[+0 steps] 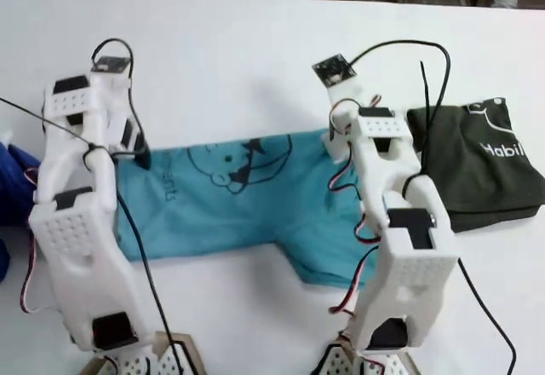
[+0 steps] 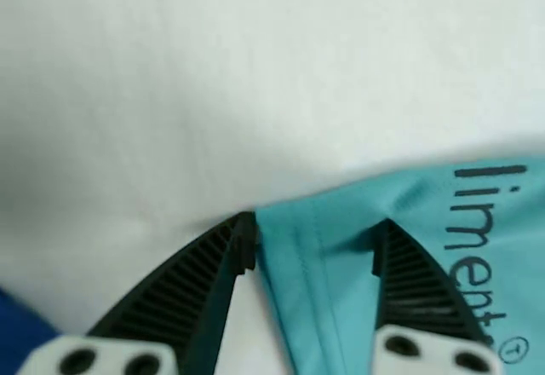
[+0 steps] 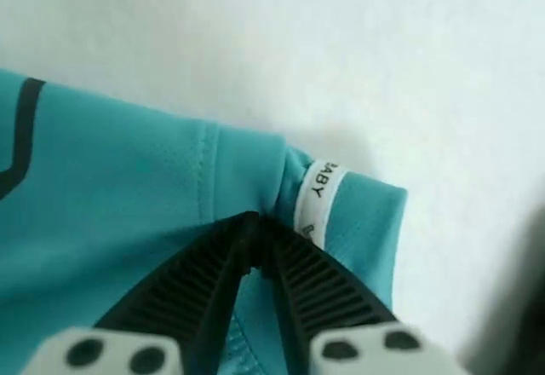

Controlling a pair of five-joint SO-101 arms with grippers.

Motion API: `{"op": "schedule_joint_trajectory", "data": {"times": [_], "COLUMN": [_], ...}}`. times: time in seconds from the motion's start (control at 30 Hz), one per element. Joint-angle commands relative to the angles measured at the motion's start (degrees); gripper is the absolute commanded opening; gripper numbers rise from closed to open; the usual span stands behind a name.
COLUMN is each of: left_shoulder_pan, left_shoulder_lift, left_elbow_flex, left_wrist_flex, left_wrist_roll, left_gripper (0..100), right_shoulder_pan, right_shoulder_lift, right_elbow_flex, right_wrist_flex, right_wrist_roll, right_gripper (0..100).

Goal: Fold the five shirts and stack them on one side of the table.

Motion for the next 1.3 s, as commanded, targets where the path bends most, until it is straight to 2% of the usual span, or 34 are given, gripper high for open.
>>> {"op": "schedule_joint_trajectory", "data": {"times": [0.0, 0.4, 0.63, 0.77, 1.0, 1.27], "left_shoulder_pan": [-0.4, 0.6, 1.5, 1.1, 1.7, 7.9], "left_shoulder_lift": [4.0, 24.2, 27.7, 27.6, 24.4, 20.0], "left_elbow_flex": [-8.0, -50.9, -62.9, -68.5, -67.3, -44.1], "left_wrist_flex": [0.5, 16.8, 23.2, 23.7, 23.8, 23.3], "left_wrist_roll": [-0.1, 0.0, 0.1, 0.1, 0.4, 0.4], "left_gripper": [24, 24, 24, 24, 24, 24], "right_shoulder_pan": [0.7, 0.2, 0.3, -0.6, -1.3, 1.7], "right_shoulder_lift": [0.2, 0.7, 0.0, 0.0, 0.5, 0.7], "right_elbow_flex": [-3.3, -12.3, -12.7, -12.6, -12.6, -12.1], "right_wrist_flex": [-0.8, -0.9, 2.4, 4.3, 9.6, 9.6], "right_wrist_roll": [-0.2, -0.2, -0.2, -0.2, -0.2, -0.1], "right_gripper": [2.1, 2.1, 2.1, 2.1, 2.1, 2.1]}}
